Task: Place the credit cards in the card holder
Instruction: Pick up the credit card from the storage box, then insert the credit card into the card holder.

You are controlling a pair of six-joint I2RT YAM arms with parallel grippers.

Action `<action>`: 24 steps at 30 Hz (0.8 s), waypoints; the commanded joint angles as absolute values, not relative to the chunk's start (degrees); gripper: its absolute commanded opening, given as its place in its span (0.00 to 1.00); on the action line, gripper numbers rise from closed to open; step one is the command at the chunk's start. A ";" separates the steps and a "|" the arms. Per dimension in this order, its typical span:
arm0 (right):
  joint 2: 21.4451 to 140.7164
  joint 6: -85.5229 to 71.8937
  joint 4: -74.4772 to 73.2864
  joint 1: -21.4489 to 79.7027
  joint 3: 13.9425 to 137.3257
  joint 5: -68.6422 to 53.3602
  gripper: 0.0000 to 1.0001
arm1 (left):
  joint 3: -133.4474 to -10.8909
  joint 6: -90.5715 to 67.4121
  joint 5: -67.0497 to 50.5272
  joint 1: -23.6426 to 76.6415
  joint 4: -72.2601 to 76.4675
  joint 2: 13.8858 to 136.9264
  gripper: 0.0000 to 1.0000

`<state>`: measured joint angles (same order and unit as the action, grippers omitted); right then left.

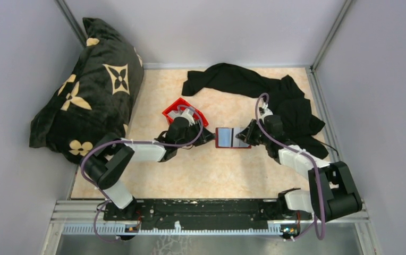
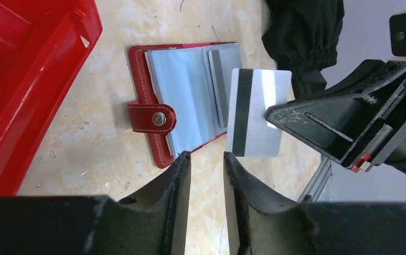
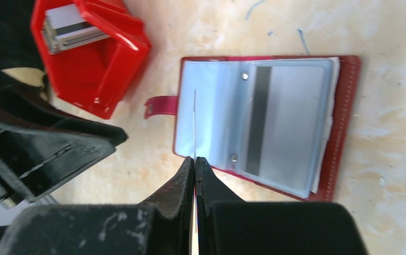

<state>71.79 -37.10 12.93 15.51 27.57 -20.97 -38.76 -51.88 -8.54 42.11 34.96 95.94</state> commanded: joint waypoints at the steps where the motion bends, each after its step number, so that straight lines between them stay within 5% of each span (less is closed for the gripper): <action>1: 73.70 -33.64 11.09 15.01 31.20 -16.71 0.00 | -41.89 -47.17 -5.50 43.18 30.01 96.93 0.33; 10: 78.05 -31.53 11.29 14.94 32.85 -15.95 0.00 | -45.60 -44.97 -3.73 44.55 25.50 100.71 0.20; 24: 81.83 -31.53 12.33 13.96 35.08 -18.34 0.00 | -49.22 -42.87 -1.53 45.34 20.41 103.76 0.16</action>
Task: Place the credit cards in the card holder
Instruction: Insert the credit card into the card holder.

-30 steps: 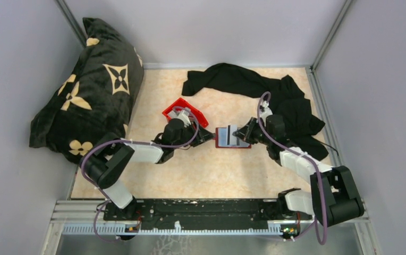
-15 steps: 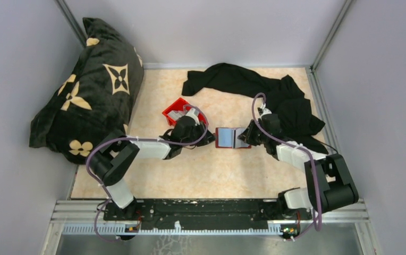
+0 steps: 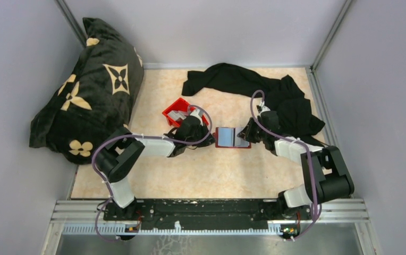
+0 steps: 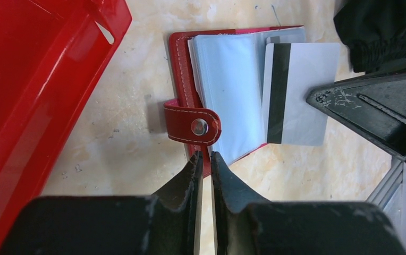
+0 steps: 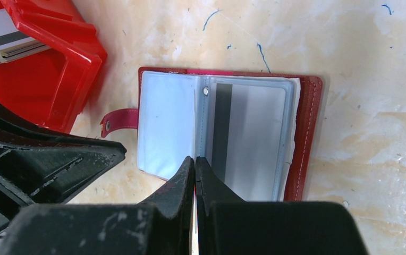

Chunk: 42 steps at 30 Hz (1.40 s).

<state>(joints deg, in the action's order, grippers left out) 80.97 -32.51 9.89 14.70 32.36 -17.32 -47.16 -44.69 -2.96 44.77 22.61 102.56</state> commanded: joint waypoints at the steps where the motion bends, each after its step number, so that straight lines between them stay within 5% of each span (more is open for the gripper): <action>1: 82.22 -31.70 12.43 13.85 35.15 -18.66 0.00 | -49.48 -42.72 -1.45 45.35 20.06 104.05 0.16; 42: 91.98 -36.60 19.42 10.43 35.41 -26.98 0.00 | -55.03 -39.13 2.19 45.97 11.68 109.32 0.16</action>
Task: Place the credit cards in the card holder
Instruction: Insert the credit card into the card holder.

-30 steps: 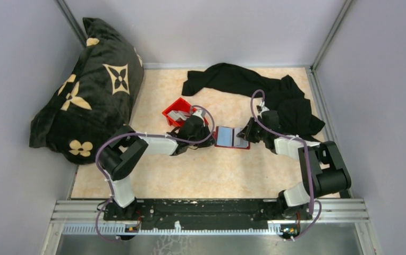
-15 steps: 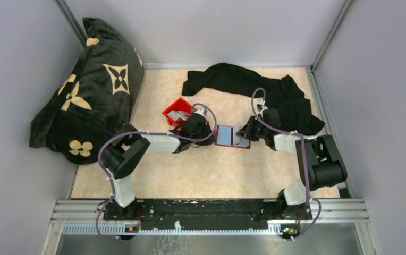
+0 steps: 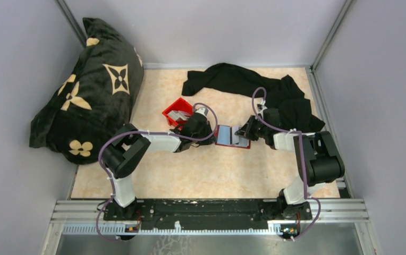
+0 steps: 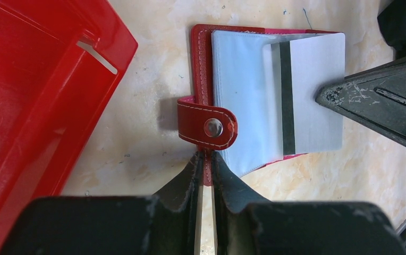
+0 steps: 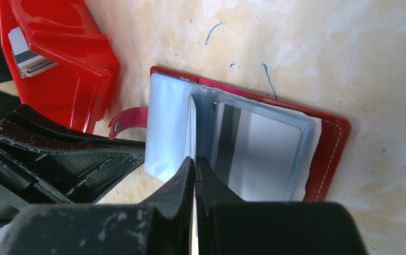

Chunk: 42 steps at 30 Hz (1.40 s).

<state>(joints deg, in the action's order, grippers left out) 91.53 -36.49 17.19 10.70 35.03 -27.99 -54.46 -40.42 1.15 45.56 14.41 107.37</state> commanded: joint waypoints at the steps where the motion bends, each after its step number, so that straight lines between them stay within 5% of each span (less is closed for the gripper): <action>1: 91.87 -36.72 19.61 10.41 35.28 -26.50 0.00 | -54.95 -39.11 2.26 45.97 11.57 109.30 0.16; 42: 96.72 -47.73 34.53 9.32 29.03 -29.92 0.00 | -54.84 -38.15 3.69 46.10 9.37 109.51 0.13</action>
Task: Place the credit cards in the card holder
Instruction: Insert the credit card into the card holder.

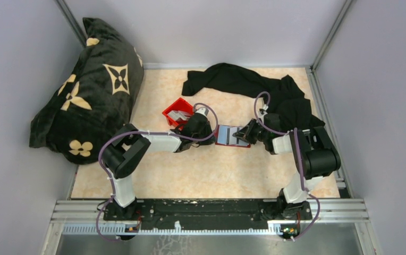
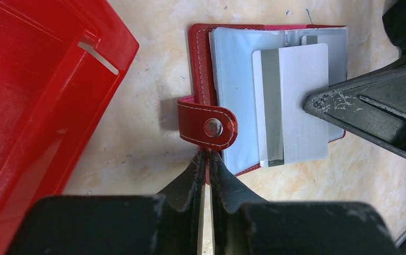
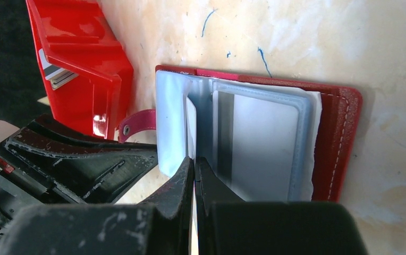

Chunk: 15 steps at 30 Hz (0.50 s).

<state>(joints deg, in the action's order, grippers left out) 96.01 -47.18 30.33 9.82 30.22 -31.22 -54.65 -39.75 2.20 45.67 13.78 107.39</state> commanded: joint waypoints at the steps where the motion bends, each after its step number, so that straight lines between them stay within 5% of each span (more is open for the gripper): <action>1: 96.88 -47.81 34.98 9.32 28.80 -29.70 0.00 | -54.84 -38.13 3.65 46.10 9.35 109.59 0.13; 15: 95.10 -46.21 33.82 9.26 27.70 -25.57 0.00 | -55.18 -38.25 3.33 46.23 9.23 110.13 0.10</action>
<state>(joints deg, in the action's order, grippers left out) 96.27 -48.58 34.68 9.82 28.10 -29.39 -54.87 -39.55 2.37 45.89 13.65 107.57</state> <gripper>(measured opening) 0.008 0.109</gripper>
